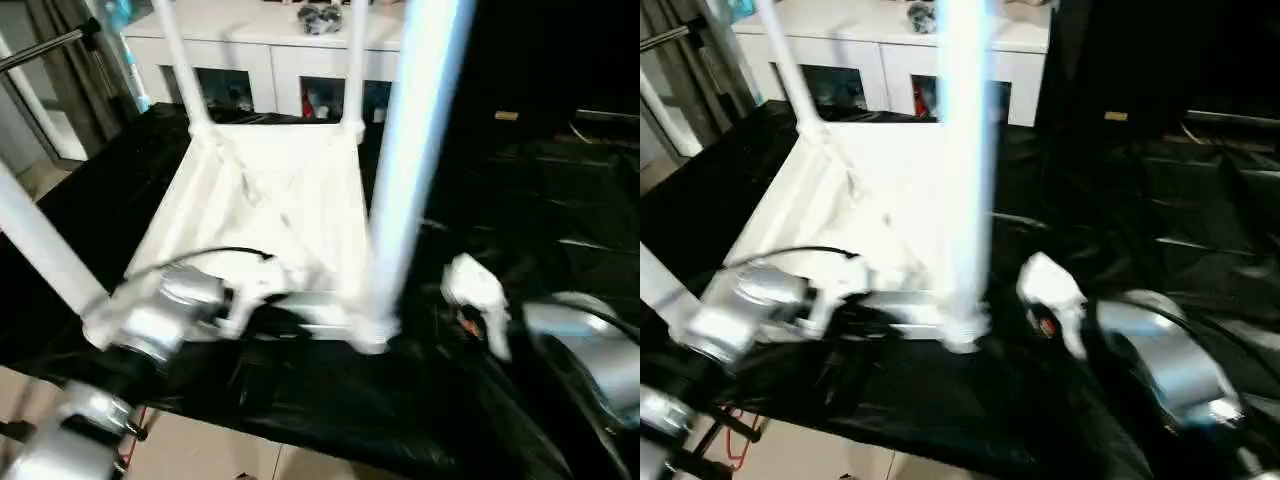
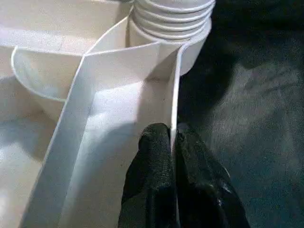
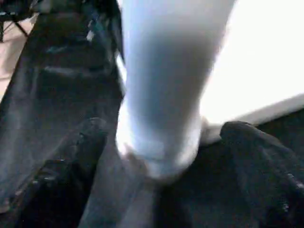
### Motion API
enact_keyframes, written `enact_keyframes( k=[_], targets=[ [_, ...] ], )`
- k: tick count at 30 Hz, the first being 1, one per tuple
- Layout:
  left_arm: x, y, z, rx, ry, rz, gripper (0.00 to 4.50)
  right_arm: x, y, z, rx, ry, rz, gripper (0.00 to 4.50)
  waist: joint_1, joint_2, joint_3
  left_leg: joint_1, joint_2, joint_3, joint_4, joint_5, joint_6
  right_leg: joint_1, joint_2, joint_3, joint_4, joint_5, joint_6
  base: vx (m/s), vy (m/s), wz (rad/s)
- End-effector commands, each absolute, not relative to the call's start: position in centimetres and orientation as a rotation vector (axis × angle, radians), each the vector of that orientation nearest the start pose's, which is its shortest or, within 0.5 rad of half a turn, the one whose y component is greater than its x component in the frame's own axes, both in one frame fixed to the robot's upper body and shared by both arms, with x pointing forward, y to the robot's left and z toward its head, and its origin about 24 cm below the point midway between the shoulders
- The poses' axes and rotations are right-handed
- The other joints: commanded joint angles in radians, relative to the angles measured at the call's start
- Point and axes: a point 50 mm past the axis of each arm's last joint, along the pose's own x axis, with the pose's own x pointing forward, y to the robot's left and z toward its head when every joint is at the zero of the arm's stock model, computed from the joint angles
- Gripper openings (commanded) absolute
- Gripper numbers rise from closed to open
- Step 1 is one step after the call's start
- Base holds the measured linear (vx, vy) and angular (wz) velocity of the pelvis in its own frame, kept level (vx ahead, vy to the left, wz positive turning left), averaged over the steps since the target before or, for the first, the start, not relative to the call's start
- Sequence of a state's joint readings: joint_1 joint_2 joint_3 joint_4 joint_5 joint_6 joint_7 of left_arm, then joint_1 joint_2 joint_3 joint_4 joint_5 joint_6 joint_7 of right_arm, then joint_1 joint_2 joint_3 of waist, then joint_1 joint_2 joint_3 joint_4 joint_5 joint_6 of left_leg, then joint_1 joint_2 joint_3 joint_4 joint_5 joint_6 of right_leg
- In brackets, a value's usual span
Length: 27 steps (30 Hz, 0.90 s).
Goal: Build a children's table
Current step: Rotate leg to tighten
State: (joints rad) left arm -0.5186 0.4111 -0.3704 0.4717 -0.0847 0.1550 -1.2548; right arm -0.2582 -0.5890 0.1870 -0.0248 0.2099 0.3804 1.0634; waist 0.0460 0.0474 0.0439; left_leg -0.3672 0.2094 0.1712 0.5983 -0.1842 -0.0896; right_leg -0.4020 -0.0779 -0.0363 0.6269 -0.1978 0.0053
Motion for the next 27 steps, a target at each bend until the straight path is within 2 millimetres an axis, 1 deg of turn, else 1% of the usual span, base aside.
enact_keyframes(
  k=[1,2,4,5,7,8,9,10,11,12,13,14,15,16,17,18,19,21,23,24,25,27],
  targets=[
    [29.3,12.4,4.1,0.242,0.465,-1.425,0.0,26.7,-17.0,8.2,-0.27,0.357,1.164,4.3,0.007,-0.02,-0.06,0.001,0.007,0.004,-0.064,-0.185,0.056,0.056,-0.041,0.029,-0.08,-0.155,-0.243,0.0,0.0,0.0],
    [29.2,11.5,3.8,0.237,0.454,-1.414,0.0,27.0,-16.6,8.2,-0.246,0.359,1.181,4.3,0.005,-0.023,-0.058,0.001,0.007,0.005,-0.063,-0.189,0.058,0.054,-0.041,0.029,-0.081,-0.174,-0.237,0.0,0.0,0.0],
    [29.2,11.3,3.7,0.239,0.453,-1.407,0.0,27.0,-16.4,8.1,-0.249,0.364,1.187,4.3,0.007,-0.022,-0.057,0.001,0.007,0.004,-0.064,-0.197,0.055,0.053,-0.043,0.029,-0.086,-0.21,-0.224,0.0,0.0,0.0],
    [29.3,11.1,3.6,0.243,0.456,-1.391,0.0,27.2,-16.3,7.8,-0.268,0.378,1.196,4.3,0.006,-0.029,-0.057,0.0,0.007,0.005,-0.064,-0.196,0.055,0.053,-0.042,0.029,-0.087,-0.218,-0.221,0.0,0.0,0.0],
    [29.4,11.0,3.5,0.244,0.459,-1.375,0.0,27.3,-16.3,7.6,-0.285,0.389,1.201,4.3,0.007,-0.027,-0.057,0.0,0.007,0.004,-0.065,-0.193,0.052,0.053,-0.043,0.028,-0.086,-0.233,-0.213,0.0,0.0,0.0],
    [29.5,11.0,3.6,0.249,0.462,-1.36,0.0,27.7,-16.3,7.3,-0.296,0.404,1.192,4.3,0.005,-0.029,-0.057,-0.001,0.006,0.004,-0.065,-0.189,0.052,0.053,-0.043,0.028,-0.087,-0.239,-0.205,0.0,0.0,0.0],
    [29.5,11.0,3.6,0.25,0.462,-1.36,0.0,27.7,-16.3,7.3,-0.296,0.404,1.191,4.3,0.005,-0.028,-0.057,-0.001,0.006,0.004,-0.065,-0.187,0.052,0.052,-0.043,0.029,-0.087,-0.237,-0.204,0.0,0.0,0.0],
    [29.5,11.0,3.6,0.256,0.463,-1.356,0.0,27.7,-16.3,7.2,-0.302,0.409,1.19,4.3,0.005,-0.031,-0.057,-0.002,0.006,0.004,-0.064,-0.183,0.054,0.052,-0.043,0.029,-0.087,-0.235,-0.204,0.0,0.0,0.0],
    [29.5,11.0,3.6,0.26,0.464,-1.352,0.0,27.8,-16.4,7.1,-0.306,0.412,1.189,4.3,0.005,-0.03,-0.057,-0.002,0.005,0.004,-0.064,-0.184,0.054,0.052,-0.043,0.029,-0.088,-0.237,-0.203,0.0,0.0,0.0],
    [29.5,11.0,3.6,0.26,0.464,-1.352,0.0,27.8,-16.4,7.1,-0.306,0.412,1.189,4.14,0.004,-0.032,-0.058,-0.002,0.005,0.004,-0.064,-0.179,0.057,0.052,-0.042,0.029,-0.086,-0.229,-0.202,0.0,0.0,0.0],
    [29.5,11.1,3.5,0.264,0.466,-1.35,0.0,27.8,-16.4,7.0,-0.31,0.419,1.189,4.14,0.004,-0.035,-0.057,-0.002,0.005,0.005,-0.064,-0.179,0.058,0.052,-0.042,0.029,-0.087,-0.23,-0.201,0.0,0.0,0.0],
    [29.5,11.1,3.5,0.264,0.466,-1.35,0.0,27.8,-16.4,7.0,-0.31,0.419,1.189,4.03,0.004,-0.033,-0.056,-0.001,0.005,0.004,-0.064,-0.183,0.059,0.051,-0.042,0.029,-0.088,-0.24,-0.199,0.0,0.0,0.0],
    [29.6,11.3,3.6,0.266,0.468,-1.342,0.0,27.9,-16.4,6.8,-0.313,0.429,1.187,3.96,0.003,-0.036,-0.056,-0.001,0.006,0.004,-0.065,-0.189,0.059,0.051,-0.043,0.028,-0.089,-0.253,-0.195,0.0,0.0,0.0],
    [29.6,11.5,3.6,0.271,0.47,-1.337,0.0,28.0,-16.4,6.6,-0.319,0.436,1.184,3.93,0.003,-0.036,-0.056,-0.001,0.006,0.004,-0.065,-0.194,0.057,0.05,-0.043,0.028,-0.09,-0.268,-0.193,0.0,0.0,0.0],
    [29.6,11.7,3.6,0.274,0.471,-1.333,0.0,28.2,-16.4,6.4,-0.321,0.441,1.179,3.7,0.001,-0.037,-0.056,-0.002,0.005,0.004,-0.065,-0.194,0.056,0.049,-0.044,0.027,-0.089,-0.274,-0.192,0.0,0.0,0.0],
    [29.7,11.8,3.6,0.276,0.472,-1.33,0.0,28.3,-16.3,6.3,-0.321,0.442,1.175,3.7,0.0,-0.036,-0.055,-0.002,0.006,0.004,-0.066,-0.197,0.054,0.048,-0.043,0.027,-0.091,-0.276,-0.191,0.0,0.0,0.0],
    [29.7,11.8,3.6,0.276,0.472,-1.33,0.0,28.3,-16.3,6.3,-0.321,0.442,1.175,3.57,-0.001,-0.036,-0.055,-0.001,0.005,0.004,-0.066,-0.2,0.053,0.048,-0.043,0.027,-0.091,-0.278,-0.191,0.0,0.0,0.0],
    [29.7,12.0,3.6,0.279,0.475,-1.329,0.0,28.6,-16.0,6.3,-0.305,0.434,1.173,3.49,-0.003,-0.038,-0.054,-0.002,0.006,0.003,-0.068,-0.208,0.051,0.048,-0.043,0.027,-0.092,-0.288,-0.187,0.0,0.0,0.0],
    [29.6,12.0,3.6,0.28,0.476,-1.329,0.0,28.7,-15.8,6.2,-0.296,0.433,1.175,3.27,-0.005,-0.04,-0.055,-0.002,0.005,0.003,-0.068,-0.212,0.05,0.049,-0.043,0.027,-0.092,-0.293,-0.185,0.0,0.0,0.0],
    [29.6,12.1,3.6,0.28,0.478,-1.329,0.0,28.7,-15.7,6.1,-0.299,0.434,1.178,3.27,-0.005,-0.039,-0.054,-0.002,0.006,0.003,-0.068,-0.214,0.049,0.048,-0.043,0.027,-0.092,-0.295,-0.185,0.0,0.0,0.0],
    [29.6,12.1,3.6,0.281,0.479,-1.329,0.0,28.7,-15.6,5.9,-0.301,0.437,1.18,3.1,-0.005,-0.039,-0.054,-0.001,0.006,0.003,-0.068,-0.216,0.049,0.047,-0.043,0.027,-0.092,-0.295,-0.185,0.0,0.0,0.0],
    [29.5,12.1,3.5,0.282,0.48,-1.33,0.0,28.7,-15.5,5.7,-0.301,0.441,1.18,3.1,-0.007,-0.041,-0.054,-0.002,0.006,0.003,-0.068,-0.218,0.049,0.047,-0.044,0.027,-0.093,-0.301,-0.184,0.0,0.0,0.0]
  ],
)
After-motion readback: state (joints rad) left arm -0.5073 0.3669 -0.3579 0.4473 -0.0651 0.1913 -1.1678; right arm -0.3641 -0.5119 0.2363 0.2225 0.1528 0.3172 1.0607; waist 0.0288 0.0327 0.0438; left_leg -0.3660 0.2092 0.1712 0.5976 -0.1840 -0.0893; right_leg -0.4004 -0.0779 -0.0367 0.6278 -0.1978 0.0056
